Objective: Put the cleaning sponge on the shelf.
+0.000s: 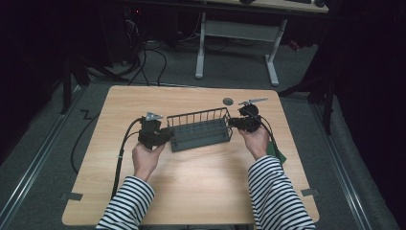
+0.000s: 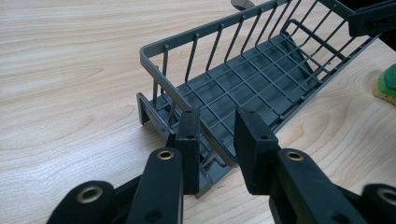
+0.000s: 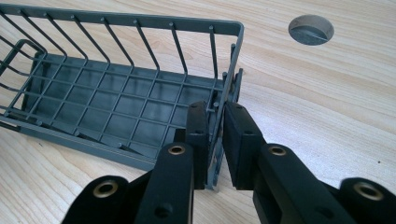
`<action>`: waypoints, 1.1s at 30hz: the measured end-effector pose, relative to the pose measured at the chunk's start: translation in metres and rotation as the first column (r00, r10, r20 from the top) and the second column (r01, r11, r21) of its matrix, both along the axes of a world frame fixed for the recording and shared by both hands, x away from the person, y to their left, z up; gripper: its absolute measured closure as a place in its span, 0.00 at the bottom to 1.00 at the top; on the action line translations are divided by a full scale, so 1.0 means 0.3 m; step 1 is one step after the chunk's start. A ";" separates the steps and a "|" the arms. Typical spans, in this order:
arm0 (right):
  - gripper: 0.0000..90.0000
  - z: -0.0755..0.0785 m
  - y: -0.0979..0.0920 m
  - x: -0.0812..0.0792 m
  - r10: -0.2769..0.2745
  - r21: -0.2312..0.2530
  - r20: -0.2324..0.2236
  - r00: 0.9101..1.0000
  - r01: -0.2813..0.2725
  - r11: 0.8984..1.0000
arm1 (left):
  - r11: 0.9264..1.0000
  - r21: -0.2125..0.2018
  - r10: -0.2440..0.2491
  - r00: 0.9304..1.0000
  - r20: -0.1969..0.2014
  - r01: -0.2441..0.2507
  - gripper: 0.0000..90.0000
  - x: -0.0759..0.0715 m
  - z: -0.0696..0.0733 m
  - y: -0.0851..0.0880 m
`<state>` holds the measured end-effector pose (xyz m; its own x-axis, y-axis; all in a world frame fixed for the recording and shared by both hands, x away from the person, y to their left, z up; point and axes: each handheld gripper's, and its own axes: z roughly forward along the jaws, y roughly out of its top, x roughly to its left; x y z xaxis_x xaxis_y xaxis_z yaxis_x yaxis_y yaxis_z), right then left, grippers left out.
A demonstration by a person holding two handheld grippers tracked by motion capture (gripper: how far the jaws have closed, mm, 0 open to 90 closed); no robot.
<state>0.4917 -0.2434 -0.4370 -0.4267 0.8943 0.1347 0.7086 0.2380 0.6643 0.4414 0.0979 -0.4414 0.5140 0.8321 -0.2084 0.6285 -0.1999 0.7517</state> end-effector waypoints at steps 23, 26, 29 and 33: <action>0.91 0.009 -0.035 -0.055 0.003 -0.014 -0.032 0.999 -0.004 1.000 | 0.998 -0.001 -0.059 0.998 0.002 0.059 0.79 -0.067 0.002 -0.024; 0.90 0.012 -0.037 -0.072 0.007 -0.026 -0.037 0.999 -0.008 1.000 | 0.998 0.010 -0.069 0.998 0.002 0.069 0.79 -0.085 0.004 -0.028; 0.90 0.019 -0.032 -0.099 0.016 -0.060 -0.039 0.999 -0.019 0.998 | 0.997 0.021 -0.077 0.997 0.004 0.077 0.79 -0.101 0.009 -0.034; 0.90 0.015 -0.046 -0.121 0.018 -0.029 -0.043 0.999 -0.020 0.999 | 0.996 -0.008 -0.092 0.996 -0.006 0.092 0.79 -0.121 0.012 -0.029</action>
<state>0.4553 -0.2573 -0.4325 -0.4380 0.8900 0.1269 0.7313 0.2706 0.6261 0.4050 0.0893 -0.4377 0.5871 0.7796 -0.2178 0.6122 -0.2516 0.7496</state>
